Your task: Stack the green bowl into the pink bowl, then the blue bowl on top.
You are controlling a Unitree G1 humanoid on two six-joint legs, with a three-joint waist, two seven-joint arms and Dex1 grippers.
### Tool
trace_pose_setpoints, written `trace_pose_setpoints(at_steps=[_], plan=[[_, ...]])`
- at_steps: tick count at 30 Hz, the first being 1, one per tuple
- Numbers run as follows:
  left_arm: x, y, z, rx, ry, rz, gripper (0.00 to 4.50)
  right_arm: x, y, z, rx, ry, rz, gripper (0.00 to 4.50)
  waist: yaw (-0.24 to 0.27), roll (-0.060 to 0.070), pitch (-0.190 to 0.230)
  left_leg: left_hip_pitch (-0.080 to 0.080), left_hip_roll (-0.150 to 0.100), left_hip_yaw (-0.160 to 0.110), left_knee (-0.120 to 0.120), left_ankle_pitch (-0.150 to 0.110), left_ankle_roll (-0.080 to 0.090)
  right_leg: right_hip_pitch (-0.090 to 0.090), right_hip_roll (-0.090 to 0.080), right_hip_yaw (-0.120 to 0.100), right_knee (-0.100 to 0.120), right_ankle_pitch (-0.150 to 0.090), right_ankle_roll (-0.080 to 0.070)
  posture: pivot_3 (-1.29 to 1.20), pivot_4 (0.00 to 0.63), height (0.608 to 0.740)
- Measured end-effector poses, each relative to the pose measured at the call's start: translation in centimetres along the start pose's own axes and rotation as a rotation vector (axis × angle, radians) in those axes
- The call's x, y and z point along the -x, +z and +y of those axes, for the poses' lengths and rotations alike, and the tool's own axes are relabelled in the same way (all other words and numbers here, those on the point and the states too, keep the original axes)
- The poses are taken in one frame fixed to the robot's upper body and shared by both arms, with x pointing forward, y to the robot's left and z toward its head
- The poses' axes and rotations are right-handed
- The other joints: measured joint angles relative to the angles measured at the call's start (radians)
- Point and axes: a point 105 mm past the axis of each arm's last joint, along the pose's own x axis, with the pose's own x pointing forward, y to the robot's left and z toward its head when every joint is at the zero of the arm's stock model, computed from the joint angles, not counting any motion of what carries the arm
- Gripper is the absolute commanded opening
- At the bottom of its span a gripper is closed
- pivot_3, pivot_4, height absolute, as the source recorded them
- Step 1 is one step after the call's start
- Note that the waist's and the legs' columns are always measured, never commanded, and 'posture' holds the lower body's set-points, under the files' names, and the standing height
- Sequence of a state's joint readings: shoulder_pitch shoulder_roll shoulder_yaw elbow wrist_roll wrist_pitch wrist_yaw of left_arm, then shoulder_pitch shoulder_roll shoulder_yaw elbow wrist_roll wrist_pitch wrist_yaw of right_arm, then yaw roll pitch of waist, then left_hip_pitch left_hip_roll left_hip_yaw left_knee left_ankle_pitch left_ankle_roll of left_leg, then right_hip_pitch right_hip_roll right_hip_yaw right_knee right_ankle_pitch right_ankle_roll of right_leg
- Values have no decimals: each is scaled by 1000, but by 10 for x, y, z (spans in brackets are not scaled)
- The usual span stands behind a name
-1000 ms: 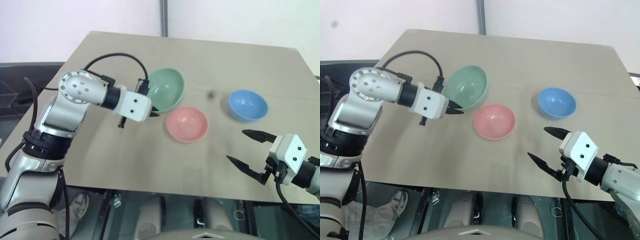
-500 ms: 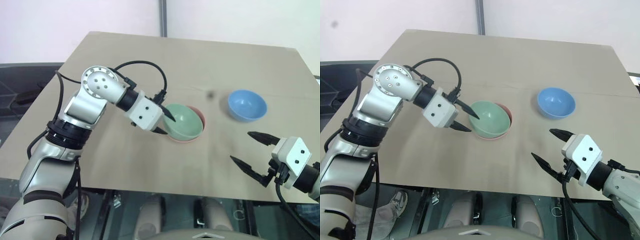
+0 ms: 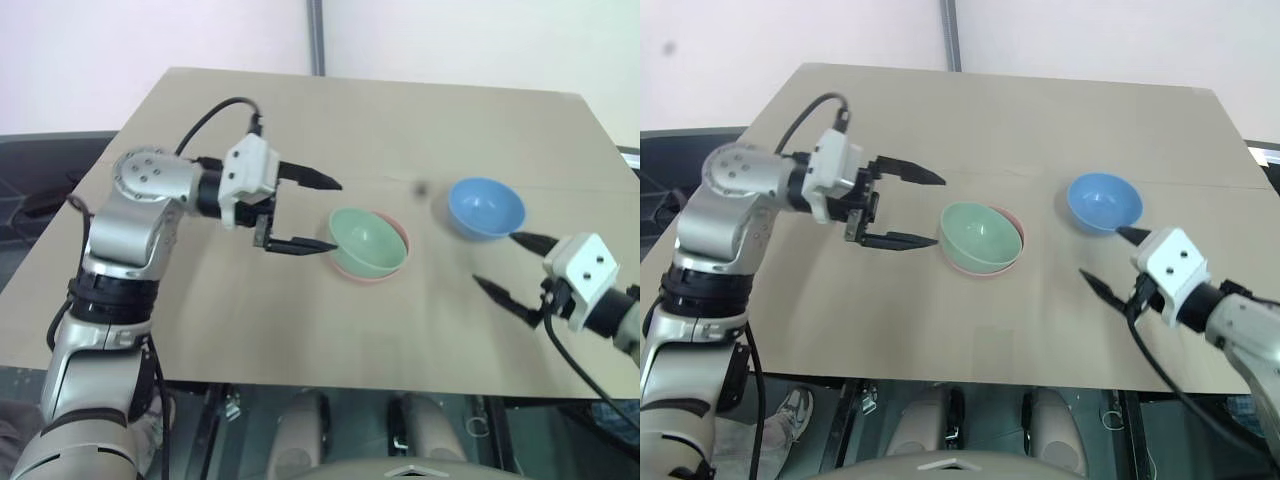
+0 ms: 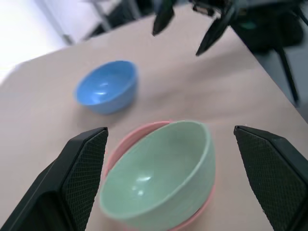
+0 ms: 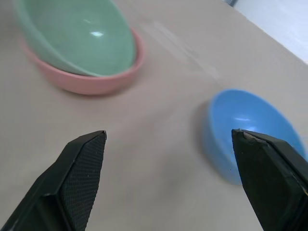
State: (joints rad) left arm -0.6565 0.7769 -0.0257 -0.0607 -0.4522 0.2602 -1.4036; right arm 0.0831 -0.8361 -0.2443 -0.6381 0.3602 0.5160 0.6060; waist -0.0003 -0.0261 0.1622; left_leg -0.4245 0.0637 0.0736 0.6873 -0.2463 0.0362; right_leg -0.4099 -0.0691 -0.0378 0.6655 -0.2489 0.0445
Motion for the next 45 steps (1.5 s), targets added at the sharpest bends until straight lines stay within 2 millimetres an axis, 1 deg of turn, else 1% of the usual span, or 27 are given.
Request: trace_pose_setpoints(at_steps=[1,2,4,6,9,11,14,16,17,19,21,22,24,26,27,28,29,30,32,34,36,37,39,40,42,43,45], plan=[[3,-7,-2,27,25,4,4426,-7,-5,-7,8,-11,13,4500,-1,0,0,1,0,1,0,0,0,0,0,0,0,0,0,0,150,740],[7,-19,-8,77,58,14,4426,-19,-10,-18,21,-17,26,4500,-3,0,0,2,0,1,-1,0,0,1,0,1,0,0,0,0,150,740],[11,-32,-21,206,38,-4,4426,-32,-20,-28,40,-12,59,4500,-4,0,1,2,0,3,-2,0,0,1,0,1,0,0,0,0,150,740],[18,-32,-28,304,26,-59,4426,-45,-32,-33,57,18,95,4500,1,0,1,0,0,3,-2,0,0,-1,0,0,0,0,-1,0,150,740],[24,-21,-22,243,129,-76,4426,-62,-44,-42,83,66,147,4500,6,1,2,-1,0,3,-2,0,0,-2,0,1,-1,0,-1,0,150,740],[24,-19,-22,220,173,-79,4426,-70,-48,-45,92,85,164,4500,8,1,2,-1,0,5,-2,1,-1,-2,0,1,-2,0,-1,0,150,740],[23,-26,-31,236,232,-100,4500,-78,-60,-45,84,121,211,3613,8,1,2,-2,0,8,-3,1,-2,-2,0,1,-2,0,-1,0,150,740],[23,-33,-39,267,242,-88,4500,-82,-66,-43,74,145,233,2650,9,2,2,-2,0,8,-3,1,-2,-3,0,1,-2,0,-1,0,150,740],[23,-32,-40,263,243,-87,4500,-83,-67,-43,75,150,238,2072,12,2,2,-2,0,8,-3,1,-2,-3,-1,1,-2,0,-1,0,150,740],[25,-29,-38,249,256,-90,4500,-86,-64,-45,96,147,233,1154,13,2,2,-2,0,8,-3,1,-2,-2,-1,1,-2,0,-1,0,150,740],[25,-29,-38,247,257,-90,4500,-86,-62,-47,122,144,230,550,13,2,2,-1,0,8,-3,1,-2,-2,-1,1,-2,0,-1,0,150,740],[25,-29,-38,247,257,-90,4500,-86,-61,-47,134,142,225,84,13,2,2,-1,0,8,-3,1,-2,-2,-1,1,-1,0,-1,0,150,740],[25,-28,-38,236,258,-97,4500,-86,-58,-47,161,142,219,84,12,2,2,-1,0,8,-3,1,-2,-2,-1,1,-1,0,-1,0,150,740],[26,-32,-37,235,266,-102,4500,-85,-45,-39,178,162,171,84,12,4,3,-2,0,8,-3,1,-2,-3,-1,1,-1,0,-1,0,150,740],[27,-36,-36,241,273,-98,4500,-84,-33,-35,178,180,128,84,12,5,4,-2,0,8,-3,1,-2,-3,-1,1,-1,0,-1,0,150,740],[29,-40,-36,247,276,-94,4500,-83,-16,-29,166,203,70,84,10,6,5,-2,0,9,-3,1,-2,-3,0,1,-1,0,-1,0,150,740],[30,-45,-36,257,277,-89,4500,-79,8,-21,157,239,-8,84,8,7,5,-2,1,9,-3,1,-2,-4,0,1,-1,0,-1,0,150,740],[31,-48,-37,263,276,-82,4500,-76,22,-14,157,266,-56,84,8,7,5,-2,1,8,-3,1,-2,-3,0,1,-1,0,-1,0,150,740],[32,-56,-38,279,270,-73,4500,-68,56,6,146,345,-165,84,9,7,5,-2,1,8,-3,1,-1,-3,0,1,-1,0,-1,0,150,740],[32,-62,-39,298,262,-65,4500,-63,81,27,137,423,-249,84,11,7,5,-2,1,8,-3,0,0,-3,0,1,-1,0,-1,0,150,740],[33,-67,-40,312,252,-62,4500,-63,96,53,123,512,-283,84,12,7,5,-2,1,8,-3,0,0,-3,0,0,-1,1,-1,0,150,740],[33,-67,-40,313,252,-62,4500,-63,96,54,121,515,-282,84,15,7,5,-2,1,7,-3,0,0,-3,-1,-1,-1,0,-1,0,150,740],[35,-69,-38,310,257,-62,4500,-74,93,69,116,530,-262,84,14,6,4,-2,1,7,-3,0,0,-3,-1,-1,-1,0,-1,0,150,740],[35,-69,-37,307,258,-61,4500,-80,89,75,122,530,-240,84,14,6,4,-3,1,7,-3,0,0,-3,-1,-1,-1,0,-1,0,150,740],[35,-69,-37,301,258,-59,4500,-97,71,86,133,522,-166,84,12,6,5,-3,0,7,-3,0,0,-4,-1,-1,-1,1,-1,0,150,740],[35,-69,-37,301,259,-58,4500,-101,65,86,132,512,-146,492,13,6,5,-4,0,7,-3,0,-1,-5,-1,-1,-1,1,-1,0,150,740],[35,-69,-38,303,259,-56,4500,-106,63,82,151,476,-141,1295,14,6,4,-4,0,7,-2,1,-2,-4,-1,-1,-1,1,-1,0,150,740]])
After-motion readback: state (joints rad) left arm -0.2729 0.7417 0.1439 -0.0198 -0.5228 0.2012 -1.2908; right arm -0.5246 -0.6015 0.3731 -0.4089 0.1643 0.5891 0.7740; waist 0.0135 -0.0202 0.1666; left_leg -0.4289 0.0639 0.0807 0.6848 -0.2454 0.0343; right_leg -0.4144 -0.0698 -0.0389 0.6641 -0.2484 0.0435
